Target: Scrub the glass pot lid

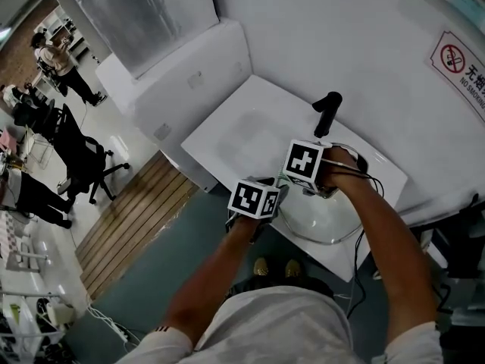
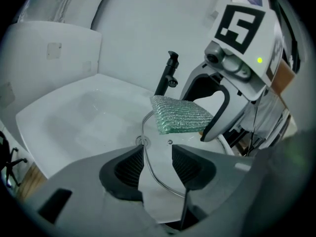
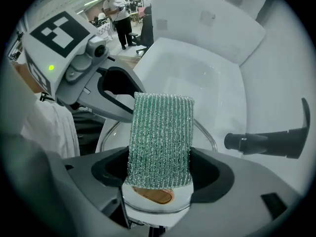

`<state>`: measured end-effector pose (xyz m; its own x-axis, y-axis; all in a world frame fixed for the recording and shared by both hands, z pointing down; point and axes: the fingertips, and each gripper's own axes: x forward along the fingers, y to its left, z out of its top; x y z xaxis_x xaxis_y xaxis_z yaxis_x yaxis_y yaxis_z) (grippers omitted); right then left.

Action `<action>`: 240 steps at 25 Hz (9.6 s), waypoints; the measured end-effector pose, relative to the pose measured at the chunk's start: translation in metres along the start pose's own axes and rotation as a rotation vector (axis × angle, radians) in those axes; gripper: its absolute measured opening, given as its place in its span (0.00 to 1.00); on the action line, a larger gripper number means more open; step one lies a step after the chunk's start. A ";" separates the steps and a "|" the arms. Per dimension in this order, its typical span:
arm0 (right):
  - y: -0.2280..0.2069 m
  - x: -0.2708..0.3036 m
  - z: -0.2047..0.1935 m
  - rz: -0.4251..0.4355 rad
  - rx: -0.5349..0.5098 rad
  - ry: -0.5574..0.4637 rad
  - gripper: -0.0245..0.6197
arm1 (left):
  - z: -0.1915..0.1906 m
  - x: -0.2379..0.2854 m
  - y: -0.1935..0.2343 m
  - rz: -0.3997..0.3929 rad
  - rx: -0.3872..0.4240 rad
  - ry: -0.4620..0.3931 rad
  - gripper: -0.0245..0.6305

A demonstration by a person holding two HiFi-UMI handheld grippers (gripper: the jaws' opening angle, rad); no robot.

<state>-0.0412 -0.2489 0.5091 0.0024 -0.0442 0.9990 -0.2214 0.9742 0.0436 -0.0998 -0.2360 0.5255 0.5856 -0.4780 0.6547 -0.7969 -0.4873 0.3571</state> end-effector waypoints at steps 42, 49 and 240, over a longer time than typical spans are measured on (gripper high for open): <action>-0.061 0.011 -0.095 0.376 0.909 -0.468 0.58 | -0.017 0.011 0.001 0.019 -0.004 0.038 0.29; -0.046 -0.021 -0.095 0.266 0.781 -0.523 0.58 | -0.015 0.011 0.002 0.022 -0.012 0.030 0.29; 0.075 -0.035 -0.169 -0.006 0.704 -0.989 0.58 | -0.013 0.006 0.000 0.116 0.003 0.019 0.30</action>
<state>0.1068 -0.1371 0.4789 -0.6720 -0.4978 0.5482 -0.7061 0.6537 -0.2720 -0.0982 -0.2291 0.5383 0.4868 -0.5171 0.7040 -0.8586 -0.4316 0.2767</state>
